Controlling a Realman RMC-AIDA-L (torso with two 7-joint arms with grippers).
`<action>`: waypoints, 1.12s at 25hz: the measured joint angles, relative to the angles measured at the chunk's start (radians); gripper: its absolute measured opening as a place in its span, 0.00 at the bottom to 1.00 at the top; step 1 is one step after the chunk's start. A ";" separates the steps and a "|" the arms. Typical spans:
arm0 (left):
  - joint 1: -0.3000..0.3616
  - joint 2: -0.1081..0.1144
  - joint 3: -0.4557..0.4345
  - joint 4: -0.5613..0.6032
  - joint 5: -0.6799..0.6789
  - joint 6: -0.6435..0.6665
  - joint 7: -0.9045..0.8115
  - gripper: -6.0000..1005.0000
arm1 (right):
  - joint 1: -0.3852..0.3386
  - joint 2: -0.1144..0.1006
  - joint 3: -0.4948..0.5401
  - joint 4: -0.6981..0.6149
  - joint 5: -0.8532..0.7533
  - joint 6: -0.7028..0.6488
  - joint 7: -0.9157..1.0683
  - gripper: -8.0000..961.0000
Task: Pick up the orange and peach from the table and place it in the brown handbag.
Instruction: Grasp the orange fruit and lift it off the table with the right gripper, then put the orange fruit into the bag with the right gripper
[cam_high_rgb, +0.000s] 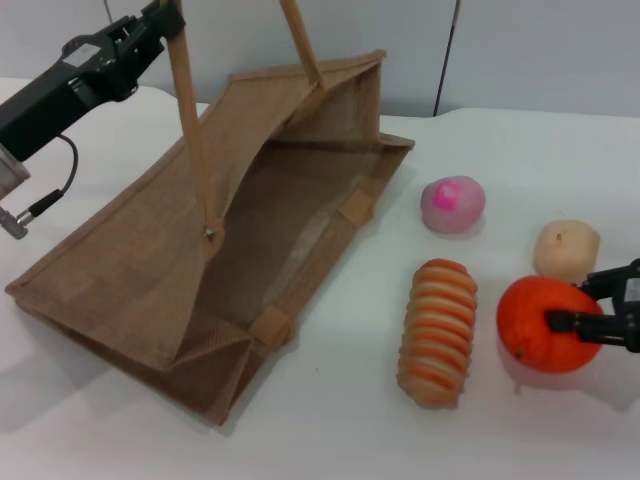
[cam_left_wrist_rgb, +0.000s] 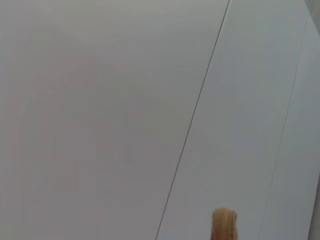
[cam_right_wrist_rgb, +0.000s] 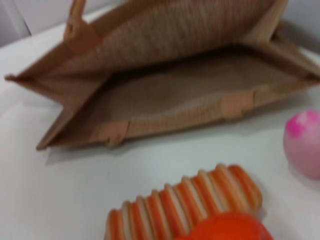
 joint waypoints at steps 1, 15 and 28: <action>0.000 0.001 0.000 0.000 0.000 0.000 -0.001 0.12 | -0.005 0.002 0.018 -0.012 0.000 -0.013 -0.003 0.43; -0.023 -0.001 0.007 0.000 0.004 -0.013 -0.018 0.12 | 0.084 0.091 0.104 -0.134 -0.009 -0.094 -0.043 0.32; -0.074 -0.005 0.014 -0.006 0.008 -0.062 -0.033 0.12 | 0.350 0.111 -0.054 0.101 0.006 0.137 -0.073 0.22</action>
